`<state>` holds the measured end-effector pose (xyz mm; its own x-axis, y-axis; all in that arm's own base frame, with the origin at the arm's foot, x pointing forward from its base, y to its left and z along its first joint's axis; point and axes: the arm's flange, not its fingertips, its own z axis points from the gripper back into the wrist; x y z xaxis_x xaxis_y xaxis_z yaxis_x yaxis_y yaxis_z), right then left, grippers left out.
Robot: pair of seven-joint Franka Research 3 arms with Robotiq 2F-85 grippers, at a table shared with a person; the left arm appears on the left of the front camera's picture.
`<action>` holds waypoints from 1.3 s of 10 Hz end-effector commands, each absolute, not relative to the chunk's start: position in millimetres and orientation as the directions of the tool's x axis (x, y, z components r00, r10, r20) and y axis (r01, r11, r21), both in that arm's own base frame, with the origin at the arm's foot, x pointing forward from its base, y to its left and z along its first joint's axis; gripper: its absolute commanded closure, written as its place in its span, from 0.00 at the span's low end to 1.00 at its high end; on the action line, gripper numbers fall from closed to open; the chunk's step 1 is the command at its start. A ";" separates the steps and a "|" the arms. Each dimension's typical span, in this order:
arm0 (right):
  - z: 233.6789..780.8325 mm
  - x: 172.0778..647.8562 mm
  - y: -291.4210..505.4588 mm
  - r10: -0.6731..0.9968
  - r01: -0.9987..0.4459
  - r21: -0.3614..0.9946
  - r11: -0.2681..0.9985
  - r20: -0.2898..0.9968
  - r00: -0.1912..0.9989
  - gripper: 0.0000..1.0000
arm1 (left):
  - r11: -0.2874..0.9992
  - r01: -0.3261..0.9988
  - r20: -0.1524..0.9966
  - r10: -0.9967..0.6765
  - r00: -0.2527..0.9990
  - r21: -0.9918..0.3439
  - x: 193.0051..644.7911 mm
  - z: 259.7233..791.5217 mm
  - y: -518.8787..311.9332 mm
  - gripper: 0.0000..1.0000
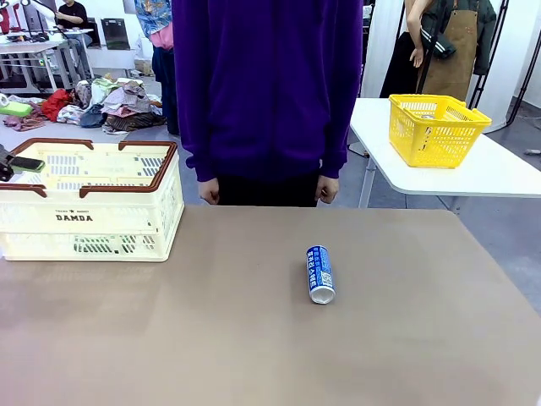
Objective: Place the drinks into the Shopping basket.
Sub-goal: Pick up one drink and place it into the Shopping basket.
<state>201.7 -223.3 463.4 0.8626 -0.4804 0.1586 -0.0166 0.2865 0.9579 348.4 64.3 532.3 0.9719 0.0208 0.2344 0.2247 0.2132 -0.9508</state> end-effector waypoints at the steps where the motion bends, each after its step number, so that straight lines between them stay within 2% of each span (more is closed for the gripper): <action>1: 463.9 203.4 -223.7 -0.481 -0.054 0.959 0.278 0.187 0.857 0.00 | 0.199 0.242 0.251 0.024 0.968 -0.950 346.2 530.7 63.8 0.00; 5: 463.9 203.4 -223.7 -0.481 -0.054 0.959 0.278 0.187 0.857 0.00 | 0.213 0.225 0.234 0.021 0.972 -0.951 348.4 532.3 64.5 0.00; 6: 463.9 203.4 -223.7 -0.481 -0.054 0.959 0.278 0.187 0.857 0.00 | 0.263 0.090 0.122 0.106 0.987 -0.960 366.4 544.4 47.0 0.00; 7: 463.9 203.4 -223.7 -0.481 -0.054 0.959 0.278 0.187 0.857 0.00 | 0.295 0.077 0.099 0.061 0.993 -0.952 387.8 564.9 16.3 0.00; 8: 463.9 203.4 -223.7 -0.481 -0.054 0.959 0.278 0.187 0.857 0.00 | 0.450 -0.004 0.050 0.109 0.993 -0.893 412.5 587.1 -30.2 0.00; 10: 463.9 203.4 -223.7 -0.481 -0.054 0.959 0.278 0.187 0.857 0.00 | 0.716 0.032 0.035 -0.011 0.999 -0.697 451.3 612.1 -136.5 0.00; 12: 463.9 203.4 -223.7 -0.481 -0.054 0.959 0.278 0.187 0.857 0.00 | 0.862 0.088 -0.076 -0.145 0.986 -0.500 476.8 617.9 -239.9 0.00; 13: 463.9 203.4 -223.7 -0.481 -0.054 0.959 0.278 0.187 0.857 0.00 | 0.894 0.135 -0.076 -0.185 0.980 -0.428 480.8 614.3 -282.0 0.00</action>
<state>201.6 -223.2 463.5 0.8627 -0.4802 0.1588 -0.0169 0.2865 0.9579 449.2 -275.7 602.5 0.9948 -0.1006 -0.0139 0.0780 0.8448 -0.5294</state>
